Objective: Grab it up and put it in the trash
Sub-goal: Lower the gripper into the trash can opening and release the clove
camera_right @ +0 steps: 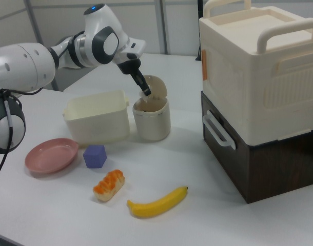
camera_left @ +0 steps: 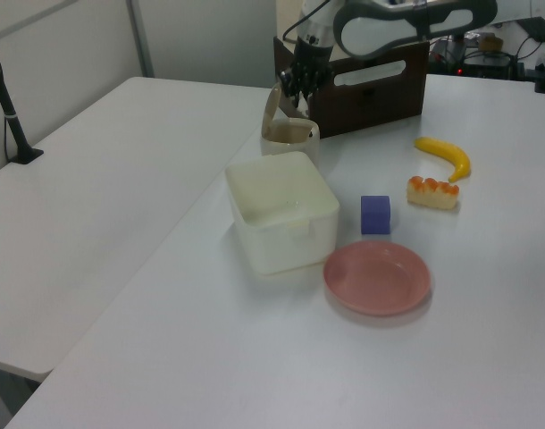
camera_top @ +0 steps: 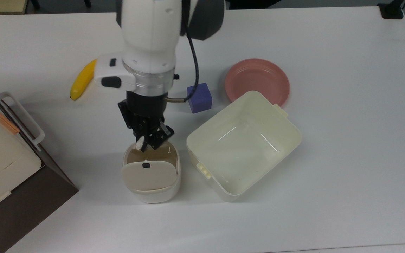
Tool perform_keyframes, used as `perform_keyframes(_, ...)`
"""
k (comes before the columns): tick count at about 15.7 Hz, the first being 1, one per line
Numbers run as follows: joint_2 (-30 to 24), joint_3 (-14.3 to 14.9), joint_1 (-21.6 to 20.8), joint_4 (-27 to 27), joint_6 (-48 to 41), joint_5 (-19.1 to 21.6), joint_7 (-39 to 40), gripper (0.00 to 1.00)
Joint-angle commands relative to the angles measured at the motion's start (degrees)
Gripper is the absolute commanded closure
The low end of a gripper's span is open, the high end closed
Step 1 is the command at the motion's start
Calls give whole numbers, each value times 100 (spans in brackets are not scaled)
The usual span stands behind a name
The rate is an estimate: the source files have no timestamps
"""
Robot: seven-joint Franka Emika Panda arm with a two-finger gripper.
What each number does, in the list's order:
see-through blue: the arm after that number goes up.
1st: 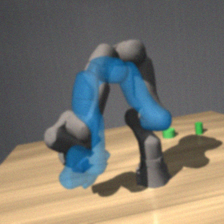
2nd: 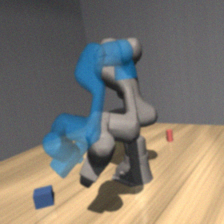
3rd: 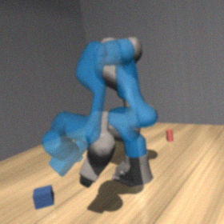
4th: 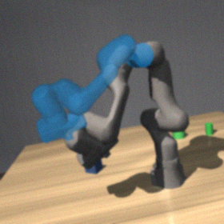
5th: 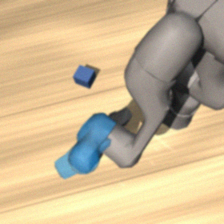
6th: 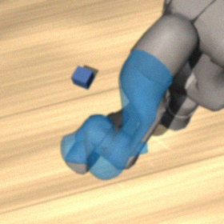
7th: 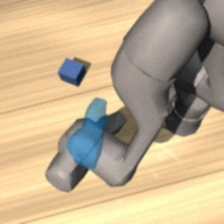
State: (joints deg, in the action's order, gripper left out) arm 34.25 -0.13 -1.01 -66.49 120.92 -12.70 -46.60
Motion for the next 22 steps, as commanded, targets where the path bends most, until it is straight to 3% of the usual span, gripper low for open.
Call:
perform_keyframes(1,222,39,-136,110,177,-320,-385,100)
perform_keyframes(6,301,48,-198,110,169,-347,-385,100)
perform_keyframes(10,301,39,-189,110,160,-373,-350,63)
perform_keyframes(16,293,39,-172,110,125,-382,-8,35)
perform_keyframes(19,232,4,-146,101,63,-277,780,32)
perform_keyframes(22,144,-22,-154,75,-786,-241,2105,31)
